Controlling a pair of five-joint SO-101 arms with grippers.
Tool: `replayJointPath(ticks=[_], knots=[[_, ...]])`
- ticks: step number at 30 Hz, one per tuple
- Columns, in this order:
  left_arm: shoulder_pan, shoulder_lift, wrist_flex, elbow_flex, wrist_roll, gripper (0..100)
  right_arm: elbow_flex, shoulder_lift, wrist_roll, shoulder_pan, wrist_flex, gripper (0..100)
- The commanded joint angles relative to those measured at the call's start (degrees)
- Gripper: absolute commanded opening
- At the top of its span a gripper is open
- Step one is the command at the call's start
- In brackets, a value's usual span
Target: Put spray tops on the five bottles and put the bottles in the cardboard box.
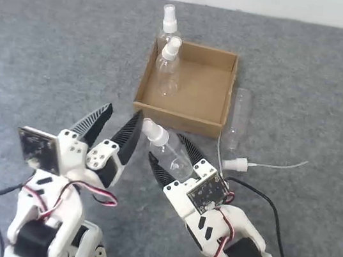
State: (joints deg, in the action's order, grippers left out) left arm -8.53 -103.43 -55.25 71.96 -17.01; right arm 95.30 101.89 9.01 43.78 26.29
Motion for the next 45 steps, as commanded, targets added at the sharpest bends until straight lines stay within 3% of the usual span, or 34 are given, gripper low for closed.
replayJointPath(ticks=[1, 5, 13, 22, 34, 41, 45], knots=[[-1.2, -0.7, 5.1, 2.2, 2.8, 19, 1.1, 2.1, -0.5, 1.5, -1.0, 3.2], [-4.7, -0.8, 5.7, 3.6, 5.3, 19, 1.1, 2.1, -0.3, 2.9, -1.0, 3.1], [-4.8, -0.9, 5.6, 3.2, 5.2, 19, 1.1, 1.9, -0.3, 2.8, -0.9, 3.1], [4.7, -1.0, 0.5, -6.0, 0.3, 19, 1.1, 1.9, -0.5, 2.8, 0.5, 3.1], [5.5, -1.0, 3.3, -6.1, 0.4, 19, 1.1, 1.9, -0.6, 2.7, 0.6, 3.5], [11.2, -1.0, 3.2, -4.4, 0.0, 19, 1.1, 2.1, -14.8, 2.7, 0.1, 3.5], [14.1, -1.0, 4.0, 0.1, -6.2, 19, 1.1, 2.1, -16.9, 2.7, 0.5, 3.5]])
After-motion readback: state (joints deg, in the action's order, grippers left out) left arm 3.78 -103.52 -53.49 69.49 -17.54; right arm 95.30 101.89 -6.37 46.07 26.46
